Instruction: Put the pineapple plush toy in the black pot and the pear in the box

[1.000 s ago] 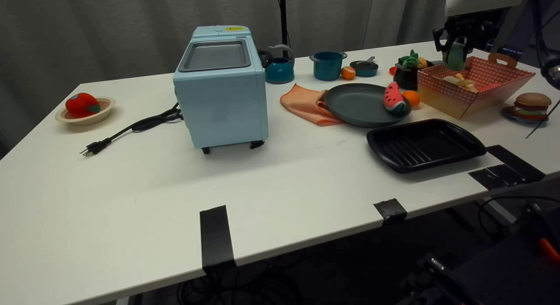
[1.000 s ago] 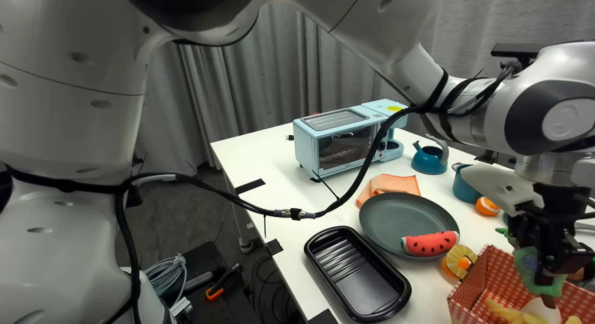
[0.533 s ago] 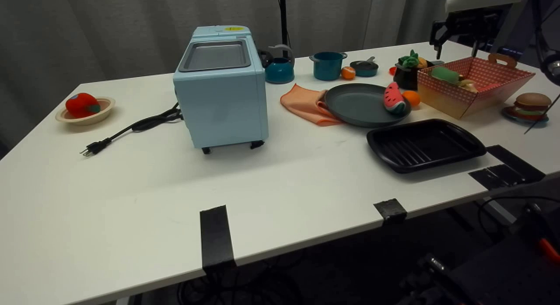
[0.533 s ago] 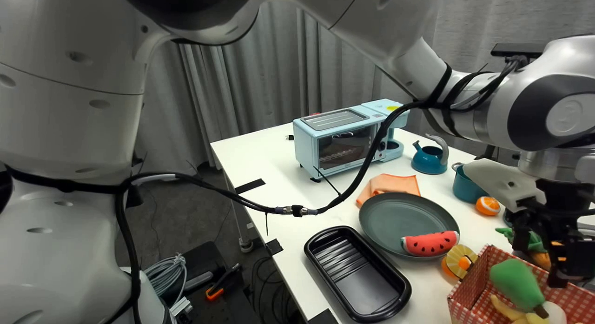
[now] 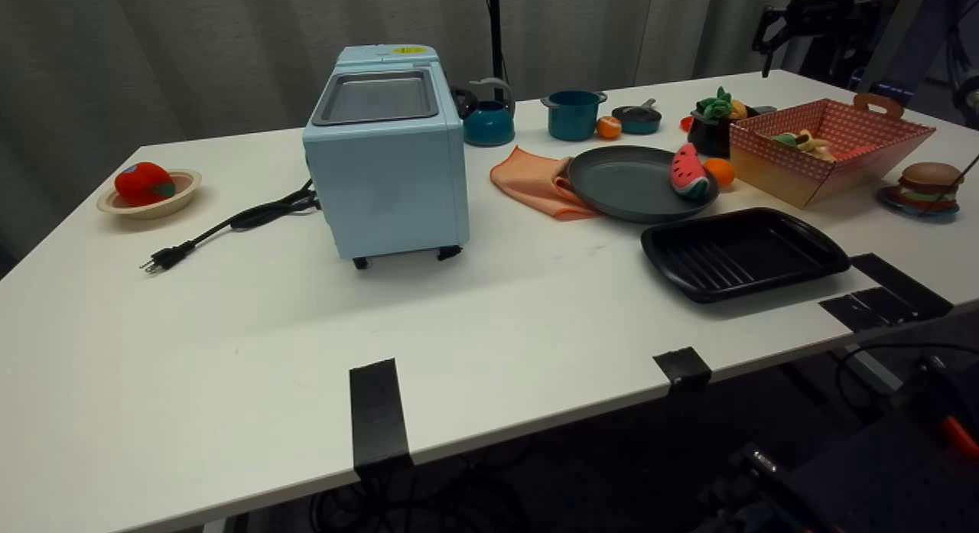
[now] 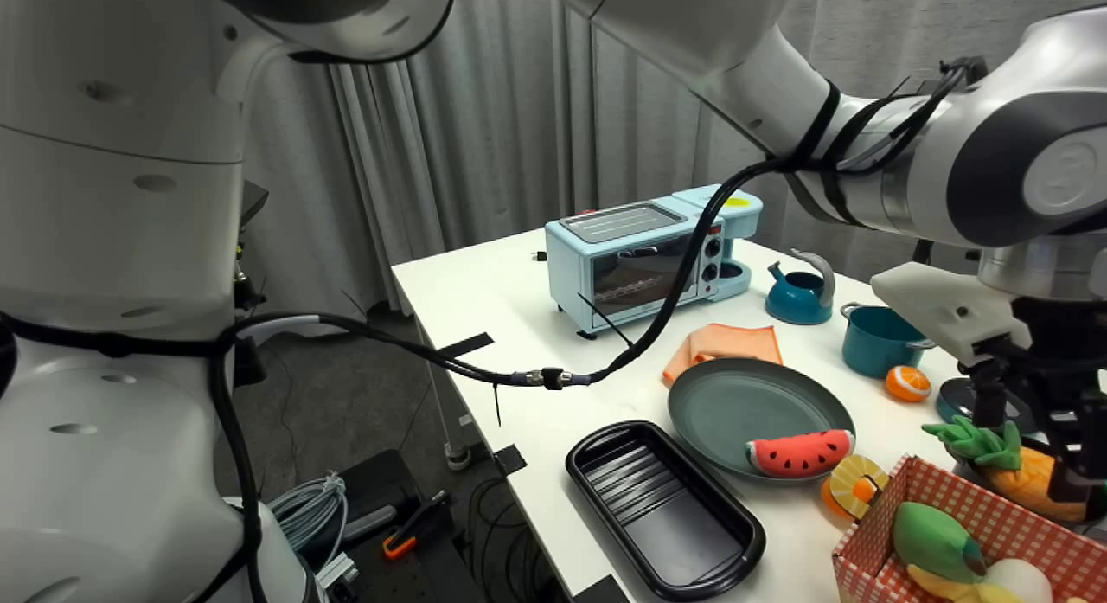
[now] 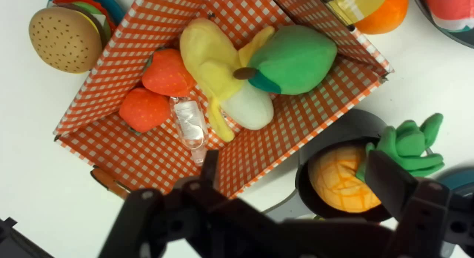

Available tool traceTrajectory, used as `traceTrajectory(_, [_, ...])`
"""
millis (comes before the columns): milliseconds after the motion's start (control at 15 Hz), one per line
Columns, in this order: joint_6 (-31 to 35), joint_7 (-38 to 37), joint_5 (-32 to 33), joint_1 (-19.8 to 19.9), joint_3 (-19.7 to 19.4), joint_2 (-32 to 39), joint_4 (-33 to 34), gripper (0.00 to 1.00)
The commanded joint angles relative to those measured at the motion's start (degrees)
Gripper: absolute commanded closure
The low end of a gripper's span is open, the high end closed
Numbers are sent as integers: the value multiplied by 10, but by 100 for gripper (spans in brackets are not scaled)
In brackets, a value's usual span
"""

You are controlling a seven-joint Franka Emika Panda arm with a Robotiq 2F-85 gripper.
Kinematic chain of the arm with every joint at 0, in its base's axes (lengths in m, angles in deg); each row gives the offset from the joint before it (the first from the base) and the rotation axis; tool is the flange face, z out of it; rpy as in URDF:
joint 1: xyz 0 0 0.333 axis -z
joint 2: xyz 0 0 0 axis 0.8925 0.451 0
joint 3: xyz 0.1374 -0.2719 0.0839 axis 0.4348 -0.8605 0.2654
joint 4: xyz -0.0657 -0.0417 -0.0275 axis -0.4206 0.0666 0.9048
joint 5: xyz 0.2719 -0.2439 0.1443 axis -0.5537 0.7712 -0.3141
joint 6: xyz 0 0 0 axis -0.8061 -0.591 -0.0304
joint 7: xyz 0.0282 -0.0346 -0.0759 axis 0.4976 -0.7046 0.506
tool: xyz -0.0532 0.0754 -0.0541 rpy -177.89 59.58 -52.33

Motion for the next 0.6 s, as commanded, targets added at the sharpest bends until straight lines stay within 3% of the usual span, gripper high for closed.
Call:
traceTrajectory(0, [42, 1, -12, -1, -1, -47, -47, 0])
traceTrajectory(533, [146, -5, 7, -11, -7, -126, -155, 0])
